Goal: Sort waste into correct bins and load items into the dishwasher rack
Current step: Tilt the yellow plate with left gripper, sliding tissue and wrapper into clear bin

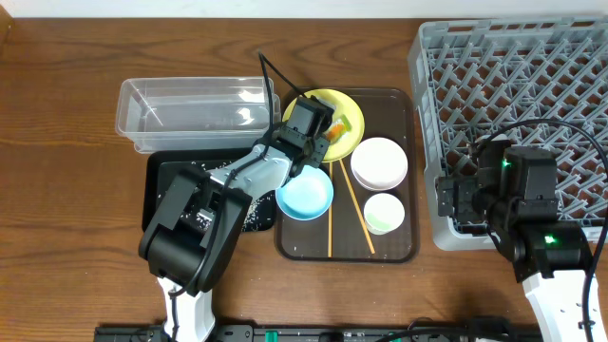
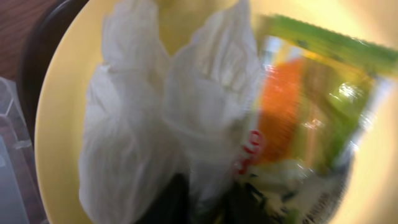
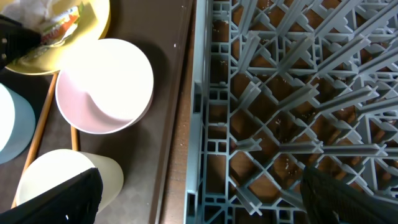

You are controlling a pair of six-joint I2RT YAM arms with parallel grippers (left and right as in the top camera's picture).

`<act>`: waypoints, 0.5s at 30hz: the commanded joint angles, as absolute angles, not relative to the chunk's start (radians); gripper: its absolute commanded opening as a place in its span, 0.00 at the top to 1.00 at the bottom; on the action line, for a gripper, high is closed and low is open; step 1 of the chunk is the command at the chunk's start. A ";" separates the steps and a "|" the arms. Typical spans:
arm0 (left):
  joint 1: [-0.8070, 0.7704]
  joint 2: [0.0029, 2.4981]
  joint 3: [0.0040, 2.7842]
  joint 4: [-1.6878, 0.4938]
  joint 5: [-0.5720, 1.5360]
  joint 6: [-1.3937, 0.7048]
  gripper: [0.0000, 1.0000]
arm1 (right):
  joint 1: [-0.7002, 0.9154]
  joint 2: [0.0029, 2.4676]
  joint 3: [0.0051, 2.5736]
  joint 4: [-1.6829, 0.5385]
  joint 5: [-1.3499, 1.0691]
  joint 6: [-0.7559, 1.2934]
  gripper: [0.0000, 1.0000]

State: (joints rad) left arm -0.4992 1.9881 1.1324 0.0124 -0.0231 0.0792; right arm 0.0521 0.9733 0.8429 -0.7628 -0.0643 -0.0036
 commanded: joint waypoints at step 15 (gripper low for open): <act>-0.424 1.590 1.139 -0.181 -0.039 -0.051 0.94 | 0.059 0.974 0.862 -0.766 -0.072 0.007 0.01</act>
State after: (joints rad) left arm -0.4648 1.6356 1.1320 -0.1612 -0.0261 -0.0071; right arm 0.0521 0.9733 0.8433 -0.7662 -0.0643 -0.0040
